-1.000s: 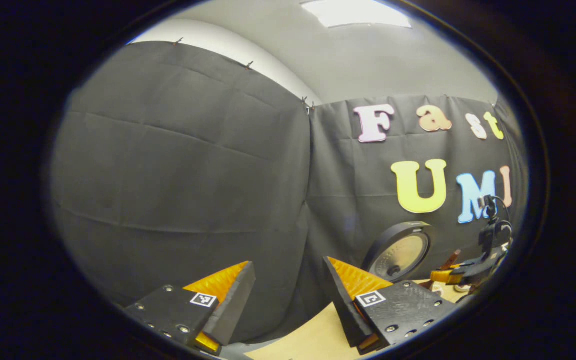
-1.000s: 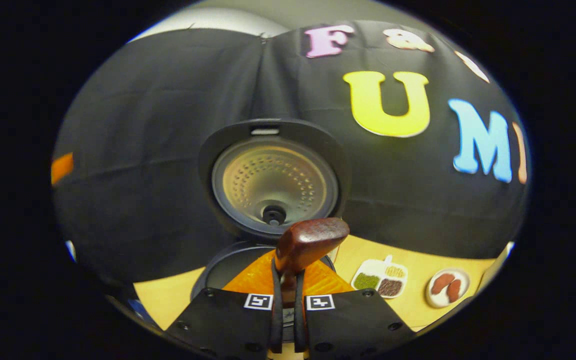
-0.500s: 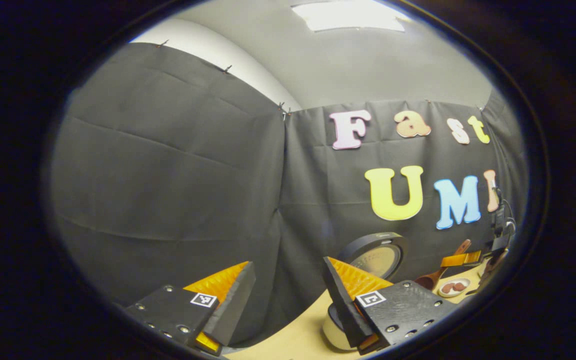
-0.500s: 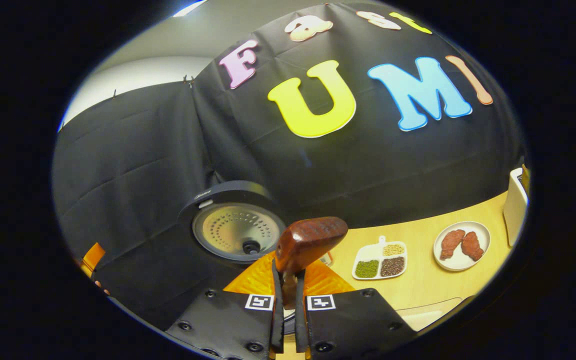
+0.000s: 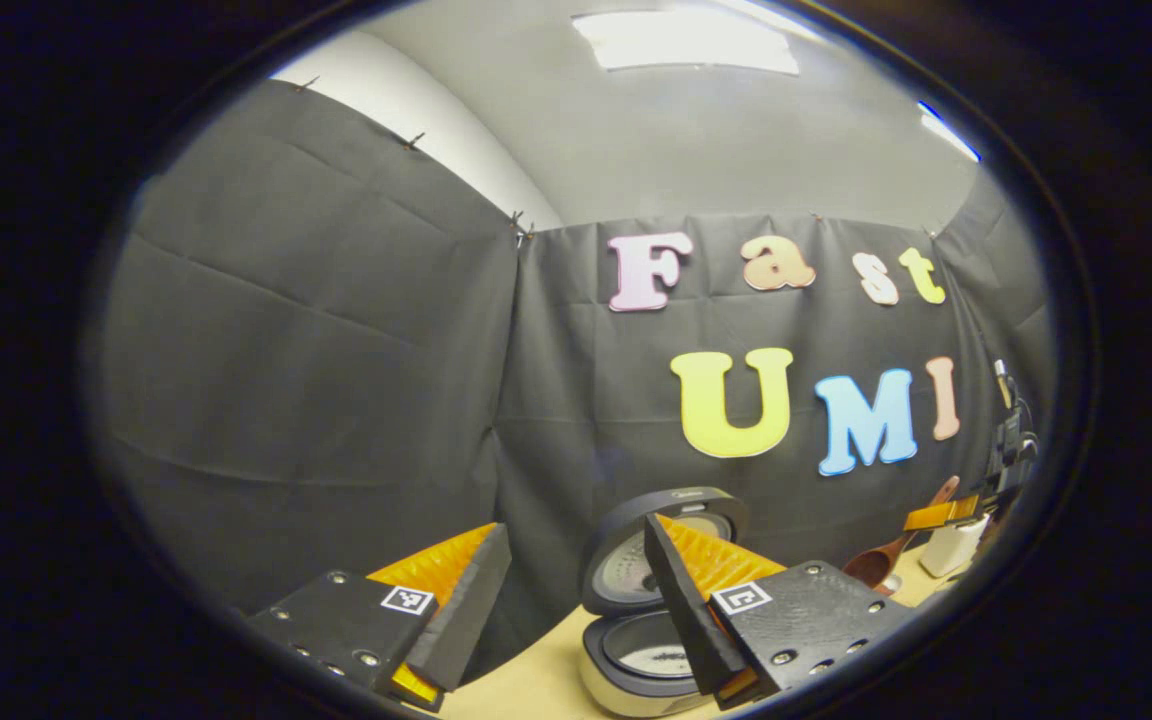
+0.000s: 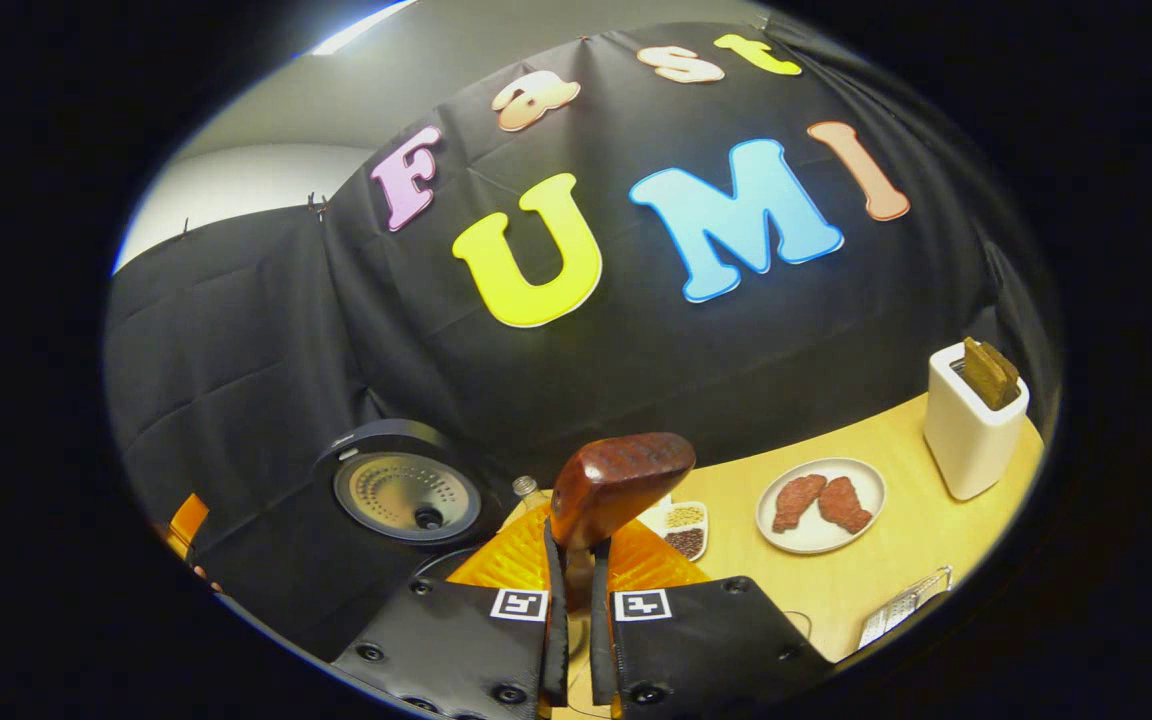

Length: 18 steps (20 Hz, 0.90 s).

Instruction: Close the left gripper, press the button to open the rice cooker; take a wooden spoon from the chopstick holder with the right hand, scoop a spoonful of rice and pour it into the rice cooker, then put the wooden spoon back into the chopstick holder.

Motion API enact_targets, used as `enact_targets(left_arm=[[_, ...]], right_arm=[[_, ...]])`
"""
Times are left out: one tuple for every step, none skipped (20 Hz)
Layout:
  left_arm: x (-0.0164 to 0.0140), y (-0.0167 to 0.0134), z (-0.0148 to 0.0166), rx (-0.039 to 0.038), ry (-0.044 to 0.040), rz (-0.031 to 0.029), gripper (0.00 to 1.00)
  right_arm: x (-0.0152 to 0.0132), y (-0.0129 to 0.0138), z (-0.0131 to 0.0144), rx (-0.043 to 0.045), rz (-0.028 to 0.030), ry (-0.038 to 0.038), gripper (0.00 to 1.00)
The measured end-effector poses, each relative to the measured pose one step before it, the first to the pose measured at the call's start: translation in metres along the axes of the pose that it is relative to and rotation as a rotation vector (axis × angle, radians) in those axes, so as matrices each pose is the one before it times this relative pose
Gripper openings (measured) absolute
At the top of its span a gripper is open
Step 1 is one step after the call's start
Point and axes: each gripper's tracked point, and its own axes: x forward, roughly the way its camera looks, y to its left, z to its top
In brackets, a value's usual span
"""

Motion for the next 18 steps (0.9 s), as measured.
enact_targets(left_arm=[[0.00158, -0.00864, -0.00087, -0.00544, 0.00196, -0.01179, 0.84], [0.00055, -0.00879, 0.00034, -0.00580, 0.00048, -0.01204, 0.83], [-0.00045, -0.00820, -0.00038, -0.00413, 0.00096, -0.01131, 0.83], [-0.00093, -0.00849, -0.00198, -0.00205, 0.00233, -0.01203, 0.83], [0.00193, -0.00839, -0.00010, 0.00061, 0.00178, -0.00960, 0.83], [-0.00042, -0.00505, 0.00056, 0.00084, 0.00214, -0.01039, 0.83], [-0.00039, -0.00655, 0.00111, -0.00031, -0.00041, -0.00980, 0.84], [0.00351, -0.00999, 0.00099, -0.00237, -0.00223, -0.00920, 0.84], [0.00122, -0.00676, 0.00121, -0.00242, -0.00040, -0.00794, 0.83], [-0.00009, -0.00566, -0.00091, -0.00222, -0.00101, -0.00743, 0.85], [0.00089, -0.00583, 0.00032, -0.00112, -0.00066, -0.00637, 0.83], [0.00061, -0.00565, -0.00012, -0.00114, -0.00014, -0.00624, 0.83], [-0.00042, -0.00629, 0.00076, -0.00157, -0.00007, -0.00780, 0.83], [-0.00138, -0.00596, -0.00020, -0.00041, -0.00010, -0.00772, 0.84], [0.00110, -0.00721, -0.00009, 0.00069, -0.00001, -0.00865, 0.84], [0.00202, -0.00650, -0.00037, 0.00147, 0.00127, -0.00847, 0.84], [0.00055, -0.00596, 0.00004, 0.00071, 0.00104, -0.00876, 0.84], [0.00081, -0.00695, 0.00090, 0.00012, 0.00123, -0.00961, 0.83]], right_arm=[[-0.00552, -0.00854, 0.00195, 0.00578, -0.01671, -0.00595, 0.10], [-0.00618, -0.00841, 0.00413, 0.00701, -0.01455, -0.00527, 0.10], [-0.00609, -0.00650, 0.00439, 0.00603, -0.01584, -0.00382, 0.10], [-0.00632, -0.00888, 0.00236, 0.00388, -0.01613, -0.00508, 0.10], [-0.00493, -0.01216, 0.00206, 0.00108, -0.01743, -0.00490, 0.10], [-0.00654, -0.00970, 0.00374, 0.00053, -0.01854, -0.00535, 0.10], [-0.00466, -0.00875, 0.00266, -0.00135, -0.01842, -0.00694, 0.10], [-0.00381, -0.00973, 0.00235, -0.00176, -0.01484, -0.00431, 0.10], [-0.00454, -0.00803, 0.00110, 0.00035, -0.01511, -0.00296, 0.10], [-0.00483, -0.00948, 0.00185, 0.00107, -0.01453, -0.00333, 0.10], [-0.00383, -0.00941, 0.00146, 0.00028, -0.01565, -0.00298, 0.10], [-0.00449, -0.01009, 0.00128, -0.00061, -0.01654, -0.00253, 0.10], [-0.00386, -0.00955, 0.00171, -0.00367, -0.01676, -0.00306, 0.10], [-0.00339, -0.01074, 0.00023, -0.00410, -0.01733, -0.00199, 0.10], [-0.00499, -0.01001, 0.00001, -0.00276, -0.01757, -0.00100, 0.10], [-0.00358, -0.01025, 0.00029, -0.00147, -0.01739, 0.00105, 0.10], [-0.00236, -0.00930, -0.00193, -0.00018, -0.01636, 0.00323, 0.10], [-0.00194, -0.01106, -0.00234, -0.00241, -0.01542, 0.00494, 0.10]])
